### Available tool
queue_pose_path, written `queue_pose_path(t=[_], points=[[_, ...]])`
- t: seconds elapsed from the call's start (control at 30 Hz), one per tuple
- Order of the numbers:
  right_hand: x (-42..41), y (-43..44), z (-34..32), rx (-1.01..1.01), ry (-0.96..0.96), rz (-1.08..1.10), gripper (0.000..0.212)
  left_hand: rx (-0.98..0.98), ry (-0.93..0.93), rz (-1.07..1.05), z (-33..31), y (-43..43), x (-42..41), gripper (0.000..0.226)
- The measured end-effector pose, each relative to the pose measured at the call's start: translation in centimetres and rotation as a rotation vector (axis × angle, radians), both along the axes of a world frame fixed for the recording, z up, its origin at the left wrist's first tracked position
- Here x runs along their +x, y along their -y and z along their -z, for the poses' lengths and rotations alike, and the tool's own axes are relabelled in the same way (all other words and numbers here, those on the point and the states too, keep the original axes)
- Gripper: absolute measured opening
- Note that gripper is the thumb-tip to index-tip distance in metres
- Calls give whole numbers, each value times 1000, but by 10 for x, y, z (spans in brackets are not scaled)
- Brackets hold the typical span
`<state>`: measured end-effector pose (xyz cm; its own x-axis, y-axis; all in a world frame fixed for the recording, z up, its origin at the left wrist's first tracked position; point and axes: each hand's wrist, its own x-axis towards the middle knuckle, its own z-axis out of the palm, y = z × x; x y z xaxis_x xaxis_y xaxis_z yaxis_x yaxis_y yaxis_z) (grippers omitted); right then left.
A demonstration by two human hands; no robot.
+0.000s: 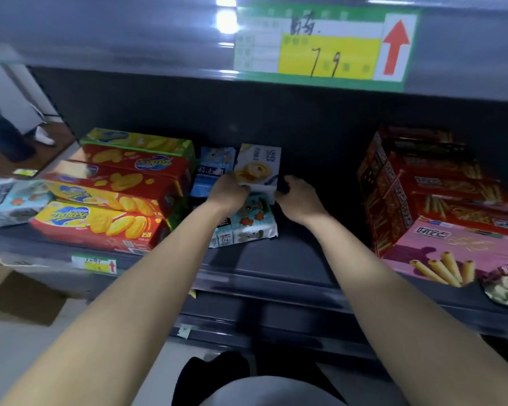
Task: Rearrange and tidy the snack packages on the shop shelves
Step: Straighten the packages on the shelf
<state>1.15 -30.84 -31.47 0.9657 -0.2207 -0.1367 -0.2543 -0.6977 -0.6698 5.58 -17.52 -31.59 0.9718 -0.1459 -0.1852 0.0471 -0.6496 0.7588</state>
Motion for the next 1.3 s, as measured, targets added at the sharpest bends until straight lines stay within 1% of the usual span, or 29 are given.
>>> queue_pose_path(t=[0.1,0.17,0.23,0.3,0.33,0.4,0.5,0.6,0.67,0.73,0.77,0.83,0.87,0.9,0.93,1.0,1.03,1.17,1.23,1.27,1.3], points=[[12,1,8,202,-6,44,32,-39,-28,-34,5,5,7,11],[17,-1,12,338,-29,76,31,-83,-40,-79,8,7,12,8],[24,0,18,421,-34,110,29,-107,-63,-107,11,10,17,14],[25,1,19,480,-39,163,25,-88,-79,-111,14,13,20,29],[26,4,21,513,-38,190,24,-90,-84,-112,15,14,20,32],[29,10,26,562,-29,243,26,-110,-94,-111,15,18,19,32],[32,16,31,657,-13,341,37,-182,-97,-105,17,21,17,19],[35,20,35,727,-4,425,45,-245,-86,-117,16,25,13,16],[36,22,34,793,20,489,60,-279,-54,-109,13,30,9,19],[40,27,36,874,57,576,82,-294,-3,-87,7,37,2,19],[44,32,41,878,79,619,92,-293,30,-76,5,41,0,18],[63,53,73,874,113,664,106,-282,77,-45,-1,47,-6,18],[66,59,80,886,116,650,108,-282,92,-27,-4,50,-10,20],[64,62,80,907,119,636,106,-292,95,-18,-6,51,-13,23],[61,63,79,941,134,637,98,-309,88,-15,-7,52,-17,26],[43,57,59,1048,162,657,68,-324,54,-27,-7,49,-22,26],[31,49,43,1094,172,675,61,-330,40,-34,-7,46,-25,26],[6,32,17,1180,273,723,62,-296,40,-46,-13,28,-25,19],[-2,26,9,1198,289,715,59,-275,49,-69,-16,17,-18,16],[-7,23,4,1206,294,689,57,-265,58,-70,-17,11,-14,27],[-11,20,0,1206,300,671,53,-244,65,-70,-18,5,-10,43]])
